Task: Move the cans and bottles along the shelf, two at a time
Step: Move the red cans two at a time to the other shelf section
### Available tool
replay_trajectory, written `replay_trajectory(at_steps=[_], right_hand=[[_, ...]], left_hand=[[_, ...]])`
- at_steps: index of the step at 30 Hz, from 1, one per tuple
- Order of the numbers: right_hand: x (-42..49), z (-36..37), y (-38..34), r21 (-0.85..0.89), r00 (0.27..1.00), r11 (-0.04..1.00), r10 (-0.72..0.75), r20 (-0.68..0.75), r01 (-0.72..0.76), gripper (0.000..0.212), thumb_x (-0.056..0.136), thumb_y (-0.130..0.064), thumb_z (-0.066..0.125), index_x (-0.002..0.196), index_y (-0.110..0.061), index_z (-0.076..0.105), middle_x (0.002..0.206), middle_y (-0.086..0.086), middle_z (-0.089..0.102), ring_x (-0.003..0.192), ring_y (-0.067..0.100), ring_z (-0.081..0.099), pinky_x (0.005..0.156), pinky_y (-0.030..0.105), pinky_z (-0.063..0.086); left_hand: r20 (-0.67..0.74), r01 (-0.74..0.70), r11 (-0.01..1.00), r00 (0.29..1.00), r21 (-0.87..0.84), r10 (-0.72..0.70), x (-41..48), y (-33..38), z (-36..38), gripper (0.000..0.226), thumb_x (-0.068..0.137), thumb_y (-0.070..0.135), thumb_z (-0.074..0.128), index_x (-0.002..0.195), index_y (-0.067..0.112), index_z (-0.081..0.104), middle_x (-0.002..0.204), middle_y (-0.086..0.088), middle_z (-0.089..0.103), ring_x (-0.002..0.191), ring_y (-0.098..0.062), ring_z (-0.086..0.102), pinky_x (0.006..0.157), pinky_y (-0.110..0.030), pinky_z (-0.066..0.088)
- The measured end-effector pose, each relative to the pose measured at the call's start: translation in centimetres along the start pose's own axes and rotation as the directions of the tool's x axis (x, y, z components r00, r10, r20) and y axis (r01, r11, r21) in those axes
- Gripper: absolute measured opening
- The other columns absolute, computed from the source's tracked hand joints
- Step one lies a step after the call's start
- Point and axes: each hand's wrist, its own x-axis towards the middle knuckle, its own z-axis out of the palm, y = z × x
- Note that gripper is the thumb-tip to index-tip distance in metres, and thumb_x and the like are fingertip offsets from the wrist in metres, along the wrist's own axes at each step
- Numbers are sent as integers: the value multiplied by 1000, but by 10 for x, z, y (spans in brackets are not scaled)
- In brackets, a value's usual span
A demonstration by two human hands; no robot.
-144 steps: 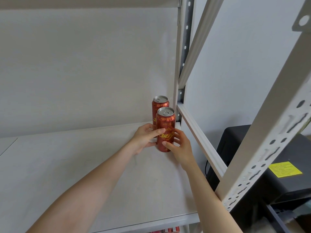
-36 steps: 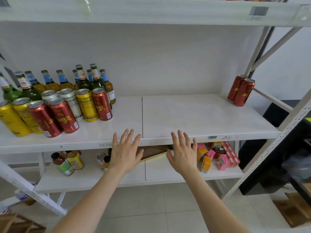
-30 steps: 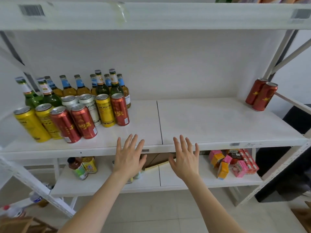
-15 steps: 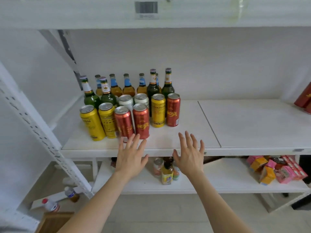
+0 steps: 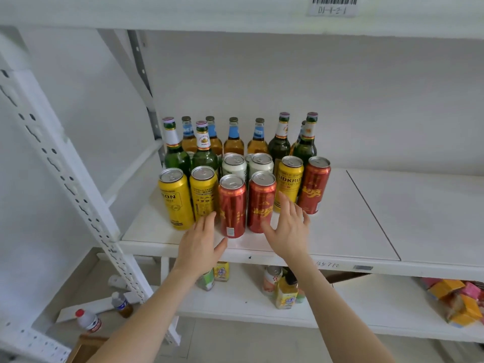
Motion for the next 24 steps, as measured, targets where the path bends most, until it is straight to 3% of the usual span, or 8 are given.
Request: replay_trajectory(at_steps=[4,9,14,17,20,24], right_hand=[[28,11,0,366,996,931,-12,92,-22,73,88,-45,65,147,-14,33,141,4,53,127,25,50,102,48,43],[46,14,6,633,972,755,27,233,-172,59,78,-40,79,127,-31,47,117,-17,63,108,2,61,89,24,51],[55,14,9,739,940,620,-4,340,-265,57,72,-36,84,118,-47,51,114,-22,66,106,-4,61,86,20,48],[56,12,9,770,928,560,-4,373,-306,59,68,-35,85,117,-44,54,112,-20,69,106,0,63,88,24,49],[56,9,8,779,913,522,0,408,-348,61,65,-31,86,117,-41,56,110,-18,70,103,0,64,89,28,49],[52,1,4,786,900,480,21,435,-391,62,64,-28,86,118,-38,56,108,-17,70,100,-1,65,83,22,47]], left_hand=[[50,92,942,996,-322,-80,16,2,22,68,86,39,69,140,13,36,129,-5,58,110,-23,59,88,-35,52],[100,232,797,972,-558,-212,34,6,46,58,78,38,79,123,20,46,113,8,63,102,-16,63,81,-24,47],[157,294,658,953,-693,-261,43,6,58,67,69,35,86,122,36,45,109,23,62,94,14,59,78,-9,42],[190,319,606,944,-728,-269,44,4,59,72,63,37,89,121,40,48,111,19,66,100,5,62,84,-21,49],[207,337,584,938,-739,-278,42,4,54,73,56,38,92,113,47,47,109,18,66,99,1,63,83,-24,51],[249,360,550,930,-754,-269,32,6,42,82,53,35,94,117,48,44,111,20,64,102,1,61,84,-23,49]])
